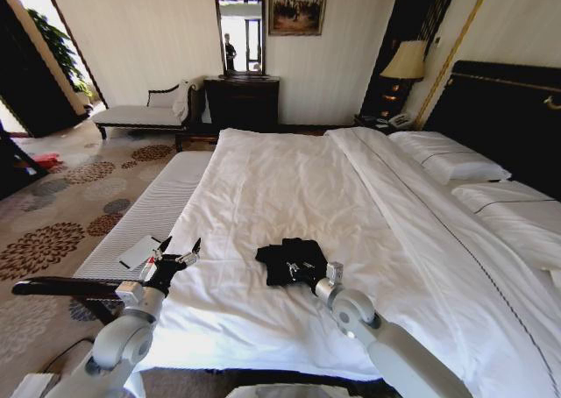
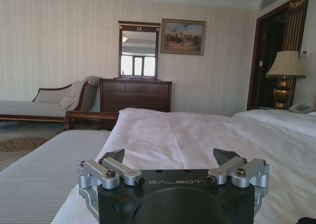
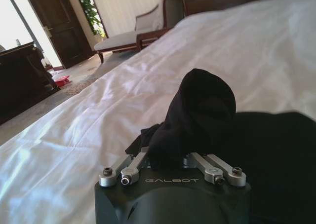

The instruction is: Fold the clothes on the bed.

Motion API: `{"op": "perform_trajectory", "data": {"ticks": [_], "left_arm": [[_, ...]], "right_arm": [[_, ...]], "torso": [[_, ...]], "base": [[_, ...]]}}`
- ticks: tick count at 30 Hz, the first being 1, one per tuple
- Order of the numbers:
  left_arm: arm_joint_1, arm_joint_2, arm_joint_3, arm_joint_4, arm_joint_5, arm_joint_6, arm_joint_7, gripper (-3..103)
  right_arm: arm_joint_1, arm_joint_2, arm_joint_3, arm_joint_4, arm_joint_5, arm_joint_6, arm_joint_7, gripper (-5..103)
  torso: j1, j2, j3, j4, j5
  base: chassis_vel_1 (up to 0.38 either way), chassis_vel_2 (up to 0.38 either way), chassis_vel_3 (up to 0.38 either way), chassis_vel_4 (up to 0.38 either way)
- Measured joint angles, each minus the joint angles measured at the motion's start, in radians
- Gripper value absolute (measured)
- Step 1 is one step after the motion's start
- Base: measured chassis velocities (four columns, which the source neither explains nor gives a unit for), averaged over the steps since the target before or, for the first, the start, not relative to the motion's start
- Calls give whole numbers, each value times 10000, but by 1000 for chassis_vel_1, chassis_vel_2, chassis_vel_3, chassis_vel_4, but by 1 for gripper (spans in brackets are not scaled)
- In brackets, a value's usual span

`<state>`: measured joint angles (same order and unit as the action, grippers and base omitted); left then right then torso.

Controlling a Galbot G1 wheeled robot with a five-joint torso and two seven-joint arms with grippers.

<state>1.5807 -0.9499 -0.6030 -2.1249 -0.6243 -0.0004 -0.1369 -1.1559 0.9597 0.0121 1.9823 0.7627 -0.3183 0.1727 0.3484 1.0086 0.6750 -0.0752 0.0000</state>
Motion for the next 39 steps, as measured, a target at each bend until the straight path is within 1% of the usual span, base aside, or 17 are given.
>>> {"op": "perform_trajectory", "data": {"ticks": [1, 2, 5, 8, 11, 12, 13, 14, 16, 17, 18, 25, 29, 31, 34, 35, 39], "left_arm": [[-18, -5, 21, 3, 0, 8, -1, 100], [-18, -5, 21, 3, 0, 8, -1, 100], [-158, -26, 192, 11, 4, 96, -90, 100], [-193, -15, 235, -13, 2, 133, -128, 100], [-207, 45, 262, -123, -28, 193, -181, 100], [-210, 66, 295, -201, -34, 234, -229, 100], [-210, 66, 302, -212, -34, 238, -234, 100], [-210, 66, 302, -212, -34, 238, -234, 100], [-202, 63, 360, -301, -17, 264, -281, 100], [-189, 61, 368, -342, -13, 273, -306, 100], [-167, 60, 371, -397, -12, 286, -337, 100], [84, 77, 204, -492, 23, 293, -366, 100], [326, 240, -110, -619, -54, 289, -365, 100], [348, 283, -166, -648, -99, 297, -365, 100], [386, 462, -386, -802, -329, 374, -387, 100], [386, 462, -386, -802, -329, 374, -387, 100], [377, 543, -457, -974, -566, 465, -432, 100]], "right_arm": [[-37, -23, 1, 49, -382, 135, -52, 27], [-37, -23, 1, 49, -382, 135, -52, 27], [-335, -141, 126, 605, -1762, 708, -216, 44], [-503, -160, 292, 838, -1866, 840, -236, 49], [-904, -171, 819, 1043, -1828, 1081, -283, 65], [-1313, -134, 1426, 1065, -1504, 1287, -269, 77], [-1354, -123, 1492, 1043, -1466, 1311, -262, 82], [-1354, -123, 1492, 1043, -1466, 1311, -262, 82], [-1469, -23, 1743, 582, -1517, 1442, -214, 92], [-1468, 11, 1748, 375, -1652, 1503, -216, 92], [-1434, 77, 1711, 67, -1849, 1607, -228, 97], [-898, 509, 1071, -941, -2700, 2195, -394, 100], [-221, 1016, 249, -1597, -3446, 2702, -653, 100], [-117, 1115, 93, -1708, -3565, 2748, -695, 100], [238, 1659, -522, -2184, -3916, 2849, -813, 100], [238, 1659, -522, -2184, -3916, 2849, -813, 100], [818, 2322, -1234, -2882, -3991, 2877, -834, 100]], "torso": [[0, 0, 0, -1, -1], [0, 0, 0, -1, -1], [0, 1, 0, -1, 0], [0, 1, 0, -1, 0], [-1, 2, 0, 0, 0], [0, 2, 0, -3, 0], [0, 1, -1, -3, 0], [0, 1, -1, -3, 0], [0, 1, -1, -2, 0], [0, 1, 0, -1, 0], [0, 1, 0, -2, 0], [0, 1, 0, 0, 0], [0, 1, 0, 2, -2], [0, 1, 0, 1, -1], [-1, 1, 0, -1, -1], [-1, 1, 0, -1, -1], [0, 1, 0, 0, -1]], "base": [[0, 0, 0, 0], [0, 0, 0, 0], [0, 0, 0, 0], [0, 0, 0, 0], [0, 0, 0, 0], [0, 0, 0, 0], [0, 0, 0, 0], [0, 0, 0, 0], [0, 0, 0, 0], [0, 0, 0, 0], [0, 0, 0, 0], [0, 0, 0, 0], [0, 0, 0, 0], [0, 0, 0, 0], [0, 0, 0, 0], [0, 0, 0, 0], [0, 0, 0, 0]]}}
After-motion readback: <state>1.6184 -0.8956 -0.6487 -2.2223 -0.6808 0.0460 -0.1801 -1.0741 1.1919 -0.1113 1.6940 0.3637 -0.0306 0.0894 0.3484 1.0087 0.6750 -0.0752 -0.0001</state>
